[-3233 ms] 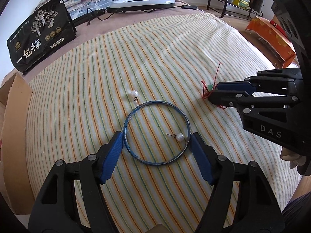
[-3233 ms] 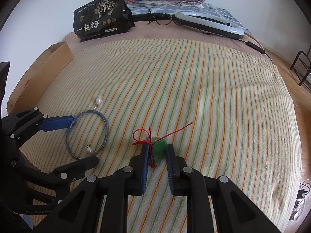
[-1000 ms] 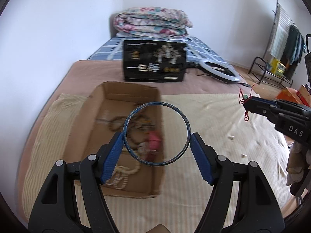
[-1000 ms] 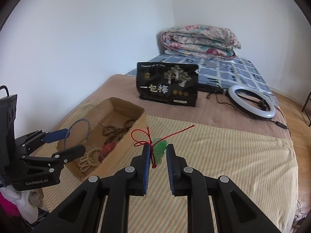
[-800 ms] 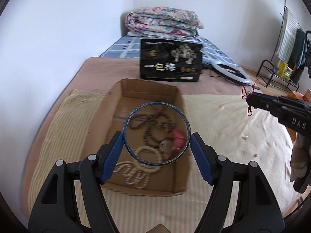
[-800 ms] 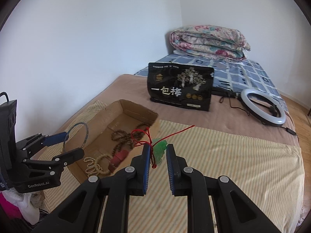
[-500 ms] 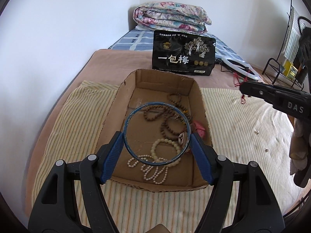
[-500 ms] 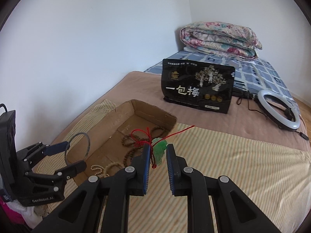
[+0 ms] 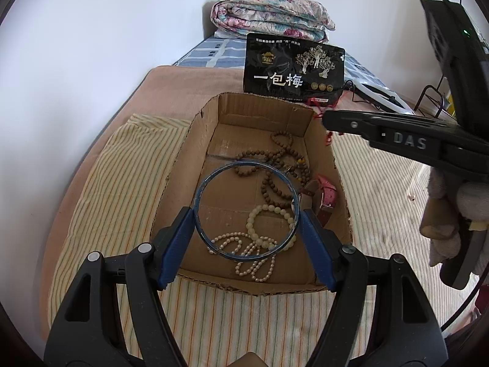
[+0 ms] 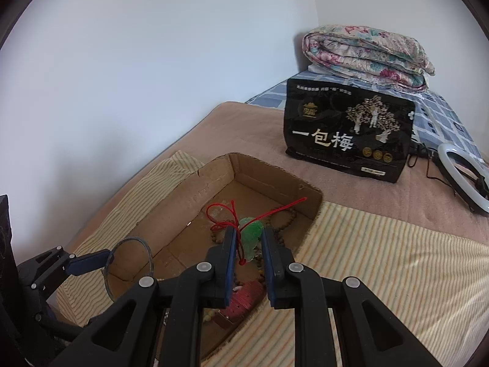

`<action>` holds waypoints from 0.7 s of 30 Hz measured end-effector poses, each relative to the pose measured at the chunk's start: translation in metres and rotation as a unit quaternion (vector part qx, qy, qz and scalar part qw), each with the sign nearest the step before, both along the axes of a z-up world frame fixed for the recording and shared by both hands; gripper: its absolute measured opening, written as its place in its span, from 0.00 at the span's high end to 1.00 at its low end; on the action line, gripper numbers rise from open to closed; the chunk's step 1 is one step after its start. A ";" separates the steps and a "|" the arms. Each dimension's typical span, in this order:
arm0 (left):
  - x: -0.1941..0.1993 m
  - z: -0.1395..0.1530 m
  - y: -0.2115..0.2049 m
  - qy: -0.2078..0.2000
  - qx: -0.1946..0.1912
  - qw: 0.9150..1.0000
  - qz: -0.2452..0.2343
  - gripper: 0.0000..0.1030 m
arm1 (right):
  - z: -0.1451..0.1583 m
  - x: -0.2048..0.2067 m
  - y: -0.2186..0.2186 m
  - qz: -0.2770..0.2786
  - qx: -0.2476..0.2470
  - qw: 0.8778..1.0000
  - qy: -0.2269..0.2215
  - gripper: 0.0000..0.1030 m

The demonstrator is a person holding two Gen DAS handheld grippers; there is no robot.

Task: Organize jewelry
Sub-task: 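Open both tools to drop the bangle and pendant into the box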

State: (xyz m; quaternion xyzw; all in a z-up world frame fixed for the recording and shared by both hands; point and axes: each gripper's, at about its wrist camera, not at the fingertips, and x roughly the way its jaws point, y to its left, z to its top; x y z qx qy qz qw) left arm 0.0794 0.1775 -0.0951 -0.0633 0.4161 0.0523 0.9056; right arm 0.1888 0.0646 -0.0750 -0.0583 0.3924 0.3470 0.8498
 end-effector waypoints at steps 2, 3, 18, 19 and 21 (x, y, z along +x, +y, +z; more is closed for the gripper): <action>0.000 -0.001 0.002 0.001 -0.002 1.000 0.000 0.30 | -0.004 0.002 0.006 0.002 0.000 1.000 0.003 0.85; 0.000 -0.002 0.002 0.002 -0.003 1.000 0.000 0.30 | -0.006 0.002 0.008 0.003 0.000 1.000 0.005 0.85; 0.006 -0.009 0.005 0.027 -0.001 1.000 0.005 0.25 | -0.010 0.016 0.005 -0.042 0.024 0.999 0.015 0.22; 0.006 -0.009 0.005 0.028 -0.001 1.000 0.007 0.25 | -0.009 0.015 0.004 -0.044 0.026 0.999 0.012 0.20; 0.006 -0.008 0.005 0.026 -0.001 1.000 0.009 0.25 | -0.007 0.015 0.002 -0.046 0.025 0.999 0.011 0.20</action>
